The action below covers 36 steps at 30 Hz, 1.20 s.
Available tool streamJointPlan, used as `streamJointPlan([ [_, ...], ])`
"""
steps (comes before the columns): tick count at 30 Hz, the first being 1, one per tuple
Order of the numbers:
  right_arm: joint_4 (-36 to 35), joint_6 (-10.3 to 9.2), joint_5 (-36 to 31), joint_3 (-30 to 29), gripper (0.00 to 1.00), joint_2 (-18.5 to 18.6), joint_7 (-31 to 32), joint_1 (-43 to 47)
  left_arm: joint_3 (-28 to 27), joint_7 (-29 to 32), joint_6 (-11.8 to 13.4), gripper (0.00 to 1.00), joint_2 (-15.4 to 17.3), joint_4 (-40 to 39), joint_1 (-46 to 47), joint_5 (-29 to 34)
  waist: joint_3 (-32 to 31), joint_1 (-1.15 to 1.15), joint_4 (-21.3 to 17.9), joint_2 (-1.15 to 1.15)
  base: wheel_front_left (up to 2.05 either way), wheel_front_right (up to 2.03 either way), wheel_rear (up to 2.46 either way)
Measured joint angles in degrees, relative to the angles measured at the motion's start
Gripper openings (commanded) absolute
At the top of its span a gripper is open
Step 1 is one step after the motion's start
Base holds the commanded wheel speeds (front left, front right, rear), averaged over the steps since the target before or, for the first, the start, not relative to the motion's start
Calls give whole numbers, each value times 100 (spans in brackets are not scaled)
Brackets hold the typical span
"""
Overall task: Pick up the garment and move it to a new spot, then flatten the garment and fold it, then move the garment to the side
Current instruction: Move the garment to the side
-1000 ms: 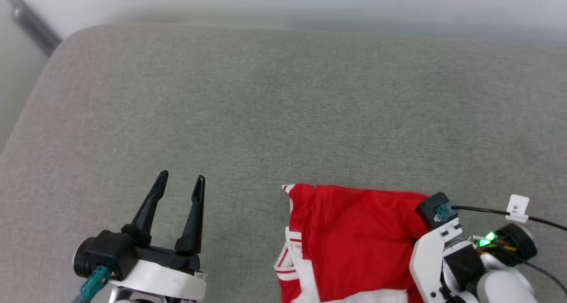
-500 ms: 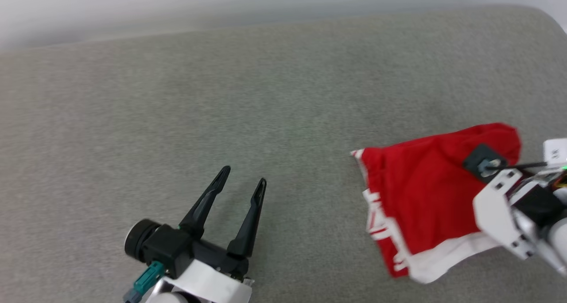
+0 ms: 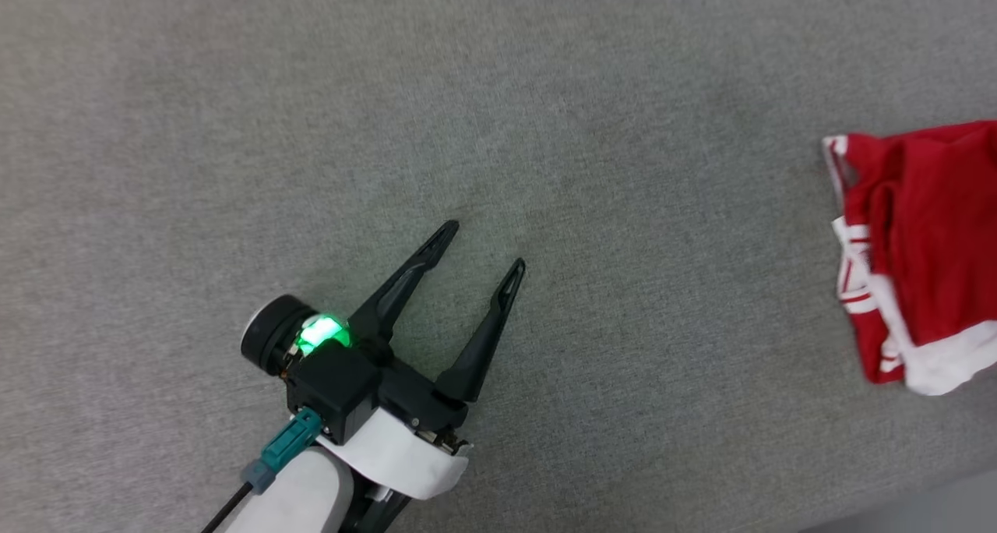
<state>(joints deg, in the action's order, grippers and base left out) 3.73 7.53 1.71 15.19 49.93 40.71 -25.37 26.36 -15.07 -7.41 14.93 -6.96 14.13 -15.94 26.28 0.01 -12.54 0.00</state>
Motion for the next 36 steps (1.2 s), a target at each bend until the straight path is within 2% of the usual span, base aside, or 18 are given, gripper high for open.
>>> streamJointPlan([
  [9,784,0,-328,-1209,0,-25,-898,-99,189,0,0,100,264,-93,465,-21,797,0,1,0,0,0,0],
  [14,1222,1,-489,-1935,0,-267,-1174,-156,221,0,0,100,348,-140,621,-46,1071,0,105,0,0,0,0],
  [19,1491,1,-669,-2553,0,-586,-1256,8,196,-1,-8,100,339,-130,645,-56,1087,0,230,0,0,0,0],
  [20,1515,1,-723,-2692,100,-654,-1287,34,183,-1,-8,100,334,-118,645,-73,1065,0,239,0,0,0,0],
  [26,1311,0,-900,-2916,100,-937,-1575,48,-37,0,-8,100,264,-56,540,-87,801,-1,244,0,0,0,0],
  [32,903,0,-962,-2537,100,-1198,-2072,-222,-495,0,-8,100,97,-20,257,-126,312,-1,245,0,0,0,0],
  [36,611,0,-751,-2359,100,-1603,-2514,-466,-1035,0,-8,100,-90,-31,-64,-137,-103,-1,279,0,0,0,0],
])
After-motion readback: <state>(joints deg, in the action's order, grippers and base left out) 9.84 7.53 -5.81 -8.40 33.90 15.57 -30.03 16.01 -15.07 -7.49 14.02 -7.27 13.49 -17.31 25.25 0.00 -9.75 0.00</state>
